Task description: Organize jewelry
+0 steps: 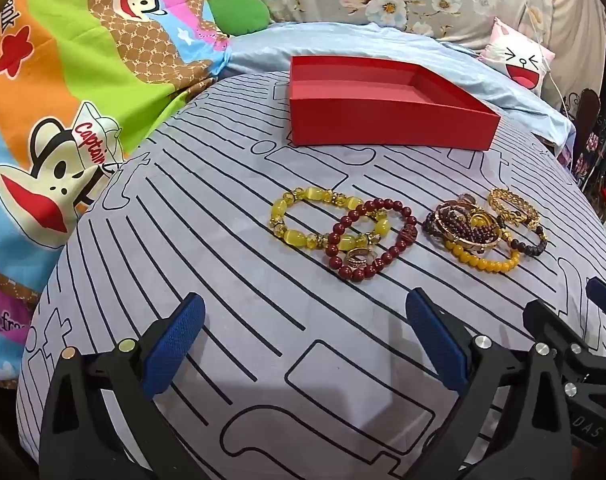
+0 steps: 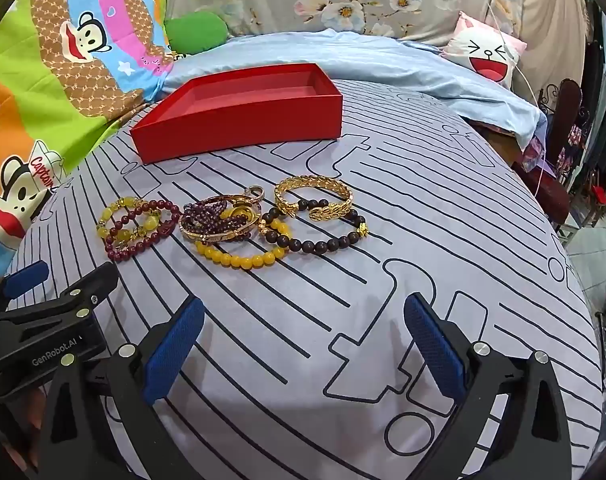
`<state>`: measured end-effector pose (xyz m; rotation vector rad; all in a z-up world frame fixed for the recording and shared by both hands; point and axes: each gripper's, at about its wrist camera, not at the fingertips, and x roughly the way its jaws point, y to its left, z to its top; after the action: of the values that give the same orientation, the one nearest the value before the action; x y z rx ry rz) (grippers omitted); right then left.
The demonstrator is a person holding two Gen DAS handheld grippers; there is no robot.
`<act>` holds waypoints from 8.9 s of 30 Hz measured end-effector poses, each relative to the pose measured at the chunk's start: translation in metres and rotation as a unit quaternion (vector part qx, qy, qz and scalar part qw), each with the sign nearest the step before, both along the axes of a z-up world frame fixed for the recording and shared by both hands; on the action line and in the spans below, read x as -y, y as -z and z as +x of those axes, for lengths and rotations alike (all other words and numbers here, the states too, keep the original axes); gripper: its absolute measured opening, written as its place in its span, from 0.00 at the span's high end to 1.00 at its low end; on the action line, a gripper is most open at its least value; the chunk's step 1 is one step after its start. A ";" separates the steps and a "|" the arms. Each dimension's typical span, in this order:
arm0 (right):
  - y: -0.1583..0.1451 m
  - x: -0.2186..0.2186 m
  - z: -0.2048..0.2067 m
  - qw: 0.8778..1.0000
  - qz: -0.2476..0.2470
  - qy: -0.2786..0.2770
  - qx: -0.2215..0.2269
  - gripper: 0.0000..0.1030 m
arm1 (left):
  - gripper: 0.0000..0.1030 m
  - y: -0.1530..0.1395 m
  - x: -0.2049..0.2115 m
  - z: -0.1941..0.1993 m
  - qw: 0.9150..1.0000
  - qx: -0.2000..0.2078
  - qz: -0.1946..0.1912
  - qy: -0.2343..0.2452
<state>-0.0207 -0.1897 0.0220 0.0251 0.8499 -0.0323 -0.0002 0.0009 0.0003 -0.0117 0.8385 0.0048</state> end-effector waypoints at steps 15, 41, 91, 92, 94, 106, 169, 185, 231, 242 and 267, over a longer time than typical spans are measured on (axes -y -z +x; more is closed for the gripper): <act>-0.001 0.001 0.000 1.000 -0.001 0.002 0.004 0.06 | 0.07 -0.010 0.002 0.008 1.000 0.002 0.005 0.005; -0.007 0.007 -0.003 1.000 -0.003 0.005 0.012 0.06 | 0.07 -0.010 0.007 -0.004 1.000 0.016 0.007 0.004; -0.006 0.006 -0.003 1.000 -0.003 0.006 0.018 0.06 | 0.07 -0.012 0.006 -0.007 0.999 0.026 0.019 0.001; -0.006 0.006 -0.003 1.000 -0.003 0.007 0.018 0.06 | 0.07 -0.012 0.005 -0.006 0.999 0.026 0.019 0.002; -0.006 0.006 -0.003 1.000 -0.004 0.006 0.018 0.06 | 0.07 -0.012 0.006 -0.007 0.999 0.027 0.019 0.001; -0.007 0.006 -0.003 1.000 -0.003 0.007 0.018 0.06 | 0.07 -0.012 0.006 -0.007 0.999 0.027 0.019 0.001; 0.002 0.024 0.090 0.999 0.041 0.011 -0.011 0.45 | 0.07 -0.009 -0.013 0.035 1.000 -0.002 -0.014 0.005; -0.008 0.031 0.058 0.999 0.049 0.014 -0.013 0.45 | 0.31 -0.007 0.004 0.043 0.999 -0.008 -0.016 0.037; -0.093 0.029 0.121 0.993 0.084 -0.076 0.031 0.45 | 0.93 -0.142 0.020 0.078 0.978 0.075 -0.096 0.167; -0.099 0.020 0.289 0.989 0.089 -0.115 0.004 0.45 | 0.93 -0.142 0.024 0.237 0.981 0.072 -0.078 0.161; -0.015 -0.005 0.410 0.988 0.013 -0.099 -0.114 0.43 | 0.90 -0.052 0.023 0.382 0.990 -0.024 -0.043 0.128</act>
<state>0.3890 -0.1850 0.0368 -0.0400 1.0779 0.1648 0.3820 -0.0223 0.0520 0.0145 0.8825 -0.2747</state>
